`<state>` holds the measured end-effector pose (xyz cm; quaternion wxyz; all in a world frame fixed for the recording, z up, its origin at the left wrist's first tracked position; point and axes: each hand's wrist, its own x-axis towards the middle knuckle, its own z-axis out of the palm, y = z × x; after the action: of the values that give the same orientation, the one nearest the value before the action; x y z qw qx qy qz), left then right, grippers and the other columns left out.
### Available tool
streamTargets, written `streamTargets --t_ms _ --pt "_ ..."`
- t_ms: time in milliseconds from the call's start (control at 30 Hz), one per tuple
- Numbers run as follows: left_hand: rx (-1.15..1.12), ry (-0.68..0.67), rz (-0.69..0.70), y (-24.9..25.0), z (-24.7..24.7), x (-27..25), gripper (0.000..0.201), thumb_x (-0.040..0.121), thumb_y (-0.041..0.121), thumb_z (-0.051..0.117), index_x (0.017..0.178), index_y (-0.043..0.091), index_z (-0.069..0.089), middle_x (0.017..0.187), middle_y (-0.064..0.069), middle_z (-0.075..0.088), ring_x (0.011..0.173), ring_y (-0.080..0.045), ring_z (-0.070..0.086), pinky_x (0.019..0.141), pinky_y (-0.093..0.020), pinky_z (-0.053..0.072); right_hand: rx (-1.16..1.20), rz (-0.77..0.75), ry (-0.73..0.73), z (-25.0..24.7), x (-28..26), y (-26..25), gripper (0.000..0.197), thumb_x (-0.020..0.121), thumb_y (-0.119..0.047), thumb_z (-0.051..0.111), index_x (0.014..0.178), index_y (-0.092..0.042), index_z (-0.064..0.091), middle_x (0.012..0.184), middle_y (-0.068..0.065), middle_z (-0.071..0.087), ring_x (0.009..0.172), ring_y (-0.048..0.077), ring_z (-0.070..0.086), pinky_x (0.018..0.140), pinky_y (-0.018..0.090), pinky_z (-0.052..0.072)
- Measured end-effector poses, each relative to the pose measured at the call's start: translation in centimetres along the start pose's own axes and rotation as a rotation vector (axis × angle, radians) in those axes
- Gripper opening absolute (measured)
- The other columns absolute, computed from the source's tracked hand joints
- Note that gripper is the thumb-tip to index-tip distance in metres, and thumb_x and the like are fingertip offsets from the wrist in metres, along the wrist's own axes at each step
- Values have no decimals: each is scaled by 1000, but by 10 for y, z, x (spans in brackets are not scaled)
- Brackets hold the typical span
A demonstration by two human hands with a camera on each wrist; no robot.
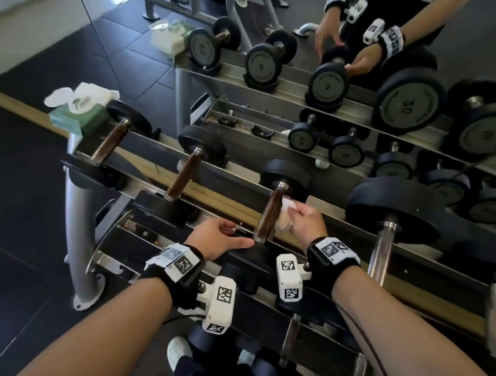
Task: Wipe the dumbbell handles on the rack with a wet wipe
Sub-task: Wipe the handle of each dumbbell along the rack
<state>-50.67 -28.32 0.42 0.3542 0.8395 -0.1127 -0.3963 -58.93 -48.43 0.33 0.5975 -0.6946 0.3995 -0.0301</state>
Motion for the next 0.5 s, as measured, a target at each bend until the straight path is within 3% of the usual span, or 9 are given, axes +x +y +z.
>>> streamTargets --t_ms 100,200,300,400,500 --pt "-21 -4 1 -2 -1 2 78 64 54 84 130 25 57 121 9 65 108 -7 61 93 -25 47 1 -17 -43 4 -12 3 25 101 -15 53 120 -17 70 115 4 70 112 21 63 103 34 47" --pt "-47 -19 -3 -3 -3 5 78 63 51 86 130 24 56 119 8 66 105 -7 61 92 -27 48 -84 -34 -156 -2 -25 7 21 101 -18 54 110 -26 71 110 0 70 106 14 63 87 18 46" --pt "-75 -34 2 -5 -4 6 76 63 50 86 128 25 57 119 10 66 99 -3 61 81 -20 46 -189 -22 -279 -13 -25 3 21 99 -17 55 103 -24 74 107 5 73 104 19 66 88 26 50" --pt "-131 -50 8 -11 -4 5 71 65 47 85 127 26 59 120 12 66 98 3 59 78 -15 42 -104 -17 -132 -21 -9 -8 26 99 -10 51 105 -23 73 114 12 71 108 27 65 100 40 49" --pt "-158 -75 21 -17 -4 4 67 70 43 83 130 26 57 124 12 64 96 6 57 83 -15 41 -161 -79 23 -10 -1 -13 31 102 -14 46 124 -19 68 118 3 66 115 22 59 97 27 42"
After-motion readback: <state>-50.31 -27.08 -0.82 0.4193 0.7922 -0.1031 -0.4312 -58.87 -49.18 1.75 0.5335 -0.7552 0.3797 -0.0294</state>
